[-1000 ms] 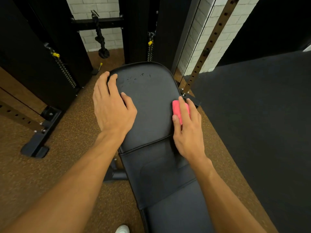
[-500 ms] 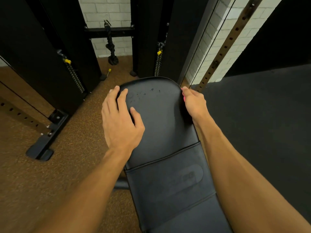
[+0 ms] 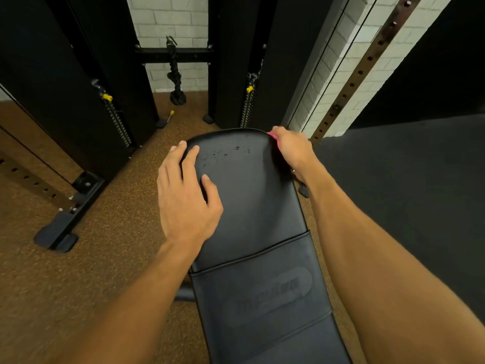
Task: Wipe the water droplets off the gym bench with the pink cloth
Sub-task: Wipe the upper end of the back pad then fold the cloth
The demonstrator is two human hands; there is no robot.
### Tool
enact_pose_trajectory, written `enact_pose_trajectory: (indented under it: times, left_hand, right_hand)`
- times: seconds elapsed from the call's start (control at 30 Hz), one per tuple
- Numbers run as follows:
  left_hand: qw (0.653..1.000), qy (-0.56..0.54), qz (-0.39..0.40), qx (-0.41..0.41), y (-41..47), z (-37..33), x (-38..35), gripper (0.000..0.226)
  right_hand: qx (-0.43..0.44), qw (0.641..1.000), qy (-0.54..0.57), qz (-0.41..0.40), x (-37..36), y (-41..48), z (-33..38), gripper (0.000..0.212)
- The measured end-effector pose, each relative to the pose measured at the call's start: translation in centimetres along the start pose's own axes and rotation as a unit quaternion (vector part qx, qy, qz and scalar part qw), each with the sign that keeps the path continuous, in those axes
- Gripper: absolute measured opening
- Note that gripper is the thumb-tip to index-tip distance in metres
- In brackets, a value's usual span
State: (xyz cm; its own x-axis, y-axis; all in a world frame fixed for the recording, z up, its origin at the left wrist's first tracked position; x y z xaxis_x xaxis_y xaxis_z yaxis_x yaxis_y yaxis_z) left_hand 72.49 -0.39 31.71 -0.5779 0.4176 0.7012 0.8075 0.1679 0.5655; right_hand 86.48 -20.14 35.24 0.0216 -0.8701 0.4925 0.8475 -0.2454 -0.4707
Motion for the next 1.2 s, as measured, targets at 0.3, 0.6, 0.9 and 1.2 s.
enact_pose_trajectory:
  times: [0.3, 0.6, 0.9, 1.2]
  left_hand:
    - [1.0, -0.001, -0.001, 0.0, 0.1, 0.2, -0.1, 0.054]
    - [1.0, -0.005, -0.005, -0.005, 0.0, 0.6, -0.3, 0.054]
    - [0.999, -0.033, -0.012, -0.006, -0.2, 0.7, -0.4, 0.053]
    - [0.997, -0.078, -0.021, 0.011, -0.4, 1.0, -0.5, 0.054]
  right_hand:
    - [0.192, 0.971, -0.131, 0.057, -2.5, -0.1, 5.0, 0.02]
    - [0.243, 0.926, -0.286, 0.038, -5.4, -1.0, 7.7, 0.029]
    - [0.458, 0.854, -0.219, -0.113, -4.6, -5.8, -5.8, 0.051]
    - [0.348, 0.896, -0.201, -0.189, -7.6, -5.3, -1.2, 0.055]
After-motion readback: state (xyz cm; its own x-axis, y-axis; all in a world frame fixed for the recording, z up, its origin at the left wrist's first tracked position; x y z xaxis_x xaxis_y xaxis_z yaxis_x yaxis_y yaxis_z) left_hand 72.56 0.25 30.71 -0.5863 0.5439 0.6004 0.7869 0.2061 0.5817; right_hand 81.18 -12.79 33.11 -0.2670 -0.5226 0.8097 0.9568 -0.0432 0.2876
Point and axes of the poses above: each hand's wrist, its own y-axis towards the middle knuckle, its own x-axis out of the back of the hand, z = x × y, the point moved 1 cm from there along y, towards the middle knuckle, and after that the axes turned 9 degrees about -x, right-handed, at the moved point
